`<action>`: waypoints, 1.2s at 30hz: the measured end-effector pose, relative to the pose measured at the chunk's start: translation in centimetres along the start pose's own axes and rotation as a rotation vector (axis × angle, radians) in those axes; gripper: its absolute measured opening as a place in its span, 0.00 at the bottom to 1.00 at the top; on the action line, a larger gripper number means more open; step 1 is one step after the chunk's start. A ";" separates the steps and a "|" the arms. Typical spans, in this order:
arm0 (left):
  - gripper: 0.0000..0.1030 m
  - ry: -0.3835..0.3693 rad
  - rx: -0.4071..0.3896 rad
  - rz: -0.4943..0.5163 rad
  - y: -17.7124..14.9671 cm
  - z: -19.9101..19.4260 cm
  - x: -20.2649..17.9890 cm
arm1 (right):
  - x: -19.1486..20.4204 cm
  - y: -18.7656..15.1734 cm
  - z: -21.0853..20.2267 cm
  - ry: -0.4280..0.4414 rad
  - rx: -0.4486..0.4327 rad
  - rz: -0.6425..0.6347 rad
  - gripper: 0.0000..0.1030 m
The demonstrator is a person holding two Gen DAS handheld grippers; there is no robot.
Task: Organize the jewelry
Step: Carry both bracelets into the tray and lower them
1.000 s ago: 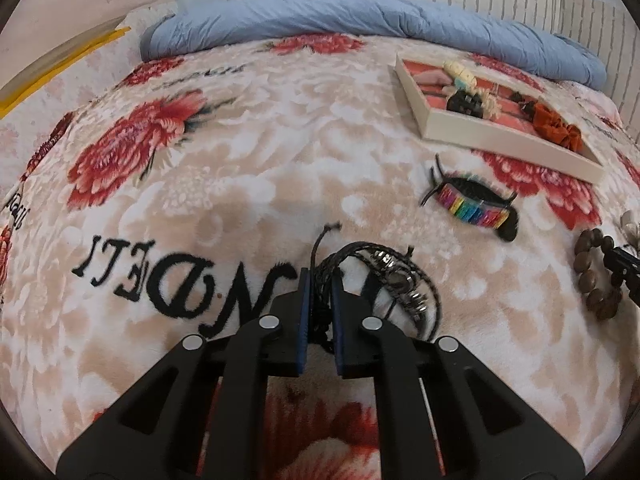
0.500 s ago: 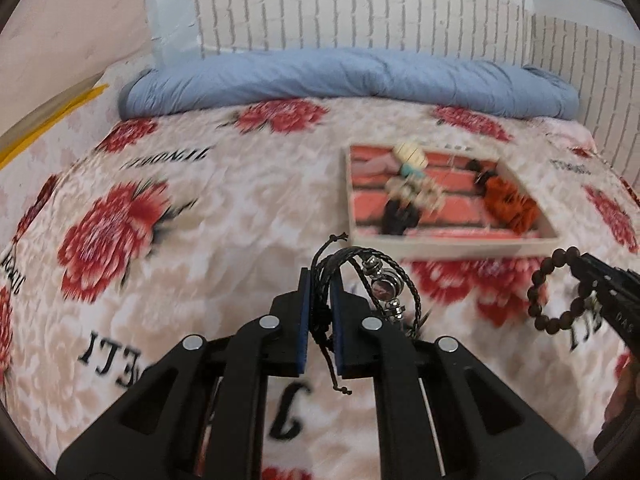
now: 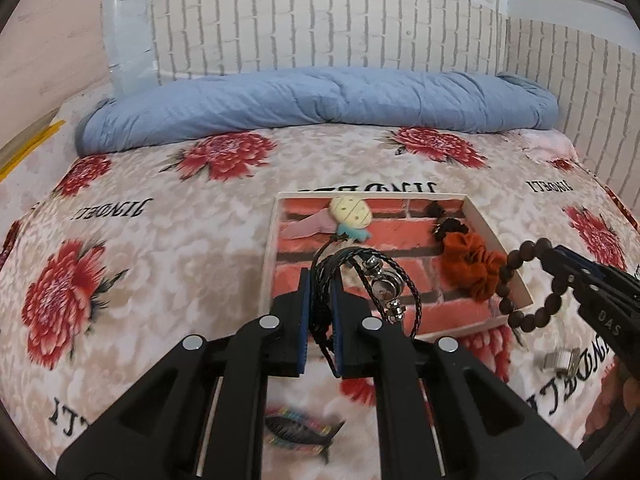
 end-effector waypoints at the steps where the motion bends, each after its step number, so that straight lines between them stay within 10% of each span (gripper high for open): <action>1: 0.08 -0.006 0.003 -0.001 0.2 0.4 -0.2 | -0.2 0.3 0.6 0.002 0.002 0.001 0.18; 19: 0.08 0.011 0.121 0.038 1.8 13.0 -2.4 | -3.6 1.4 9.0 -0.071 0.039 0.030 0.18; 36: 0.08 0.040 0.131 0.006 2.7 15.9 -1.4 | -5.0 1.3 12.3 -0.205 0.065 0.018 0.18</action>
Point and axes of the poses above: each gripper's, at about its wrist camera, not at the fingertips, and z roughly the way its jaws point, x to its left, y to its top, the point moved 10 cm from there along z, roughly the way its jaws point, and after that the axes turned 13 degrees about x, right-handed, at the moved point
